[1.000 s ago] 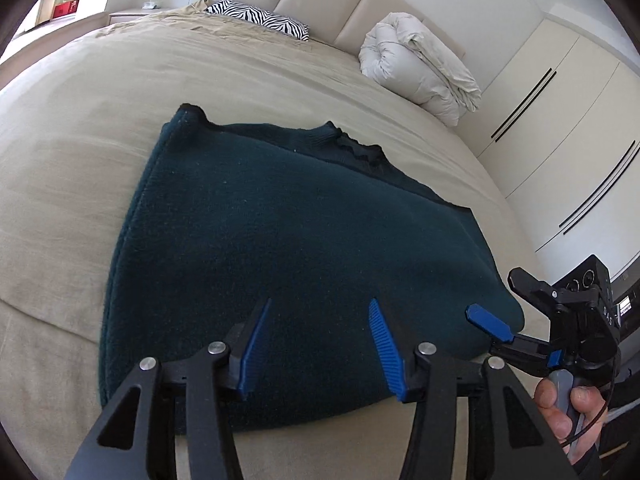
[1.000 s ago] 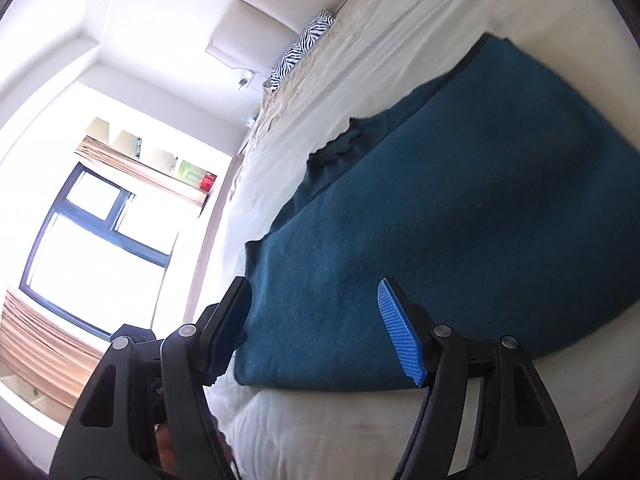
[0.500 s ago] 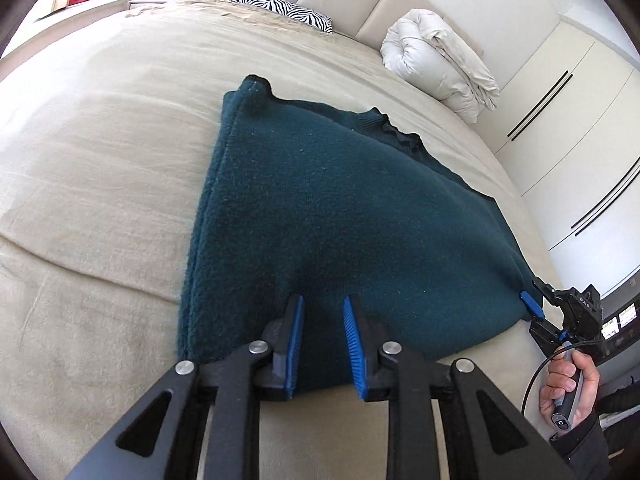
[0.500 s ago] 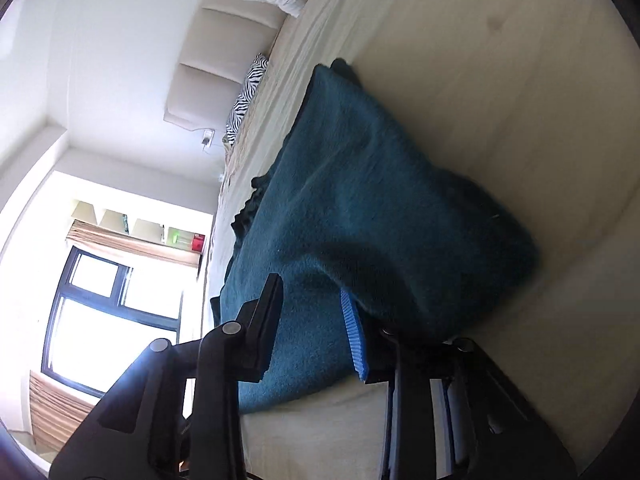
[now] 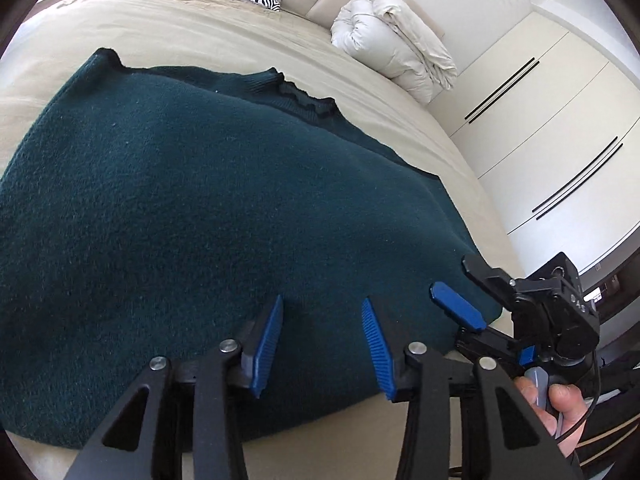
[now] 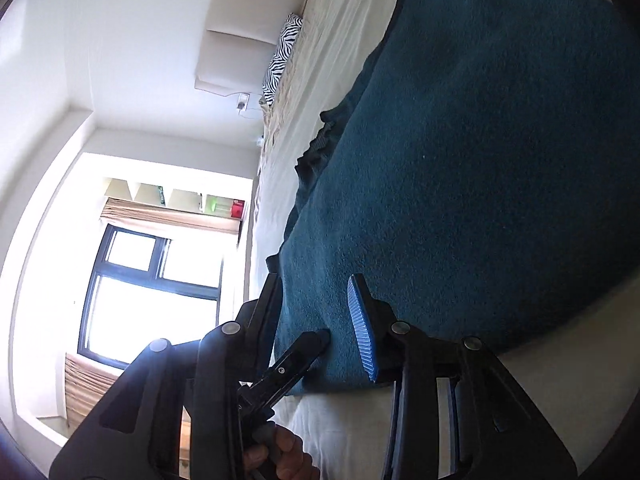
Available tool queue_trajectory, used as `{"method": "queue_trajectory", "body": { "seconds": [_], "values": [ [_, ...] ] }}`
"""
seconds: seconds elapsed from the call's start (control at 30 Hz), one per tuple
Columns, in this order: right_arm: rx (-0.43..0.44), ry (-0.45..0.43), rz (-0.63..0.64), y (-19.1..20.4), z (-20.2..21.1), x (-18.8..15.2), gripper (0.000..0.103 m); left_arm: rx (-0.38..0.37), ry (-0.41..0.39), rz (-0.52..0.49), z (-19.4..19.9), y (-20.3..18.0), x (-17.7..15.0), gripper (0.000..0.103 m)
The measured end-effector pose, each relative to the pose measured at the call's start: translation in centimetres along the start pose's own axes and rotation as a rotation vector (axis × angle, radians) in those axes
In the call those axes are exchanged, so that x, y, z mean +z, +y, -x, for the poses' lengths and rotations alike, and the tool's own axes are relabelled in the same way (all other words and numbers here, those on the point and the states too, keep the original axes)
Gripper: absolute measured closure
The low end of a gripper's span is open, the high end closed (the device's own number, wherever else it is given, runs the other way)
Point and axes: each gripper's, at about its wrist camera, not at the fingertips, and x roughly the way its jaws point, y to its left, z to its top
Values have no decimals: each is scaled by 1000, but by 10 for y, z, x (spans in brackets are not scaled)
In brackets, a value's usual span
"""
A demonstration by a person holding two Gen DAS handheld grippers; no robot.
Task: Fold small clothes
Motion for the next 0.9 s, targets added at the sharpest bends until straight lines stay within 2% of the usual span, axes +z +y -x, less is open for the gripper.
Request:
{"method": "queue_trajectory", "body": {
  "seconds": [0.03,0.1,0.27,0.33,0.37,0.47,0.53,0.57,0.6,0.67,0.8,0.9],
  "values": [
    [-26,3,-4,-7,-3,-1,71,-11,1,8,4,4,-2,64],
    [9,-14,-16,-20,4,2,72,-15,-4,19,15,18,-4,66],
    [-9,-154,-59,-54,61,24,72,-53,-34,112,51,66,-9,72],
    [-53,-214,-54,-60,86,29,72,-10,-64,137,70,82,-10,71],
    [-82,-246,-56,-62,99,30,72,-14,-78,154,80,91,-10,71],
    [-136,-313,-70,-63,136,33,71,10,-130,198,109,112,-10,68],
    [-225,-339,-26,-52,150,32,71,56,-164,223,125,122,-7,52],
    [-265,-343,-1,-44,155,33,71,92,-190,236,132,127,-6,36],
    [-293,-343,20,-37,156,33,66,106,-215,251,138,132,-5,30],
    [-294,-338,61,-20,154,35,54,83,-227,287,142,139,-1,30],
    [-236,-264,156,25,138,27,54,69,-196,295,130,138,12,30],
    [-187,-183,192,47,101,27,54,52,-148,283,113,133,22,30]
  ]
}}
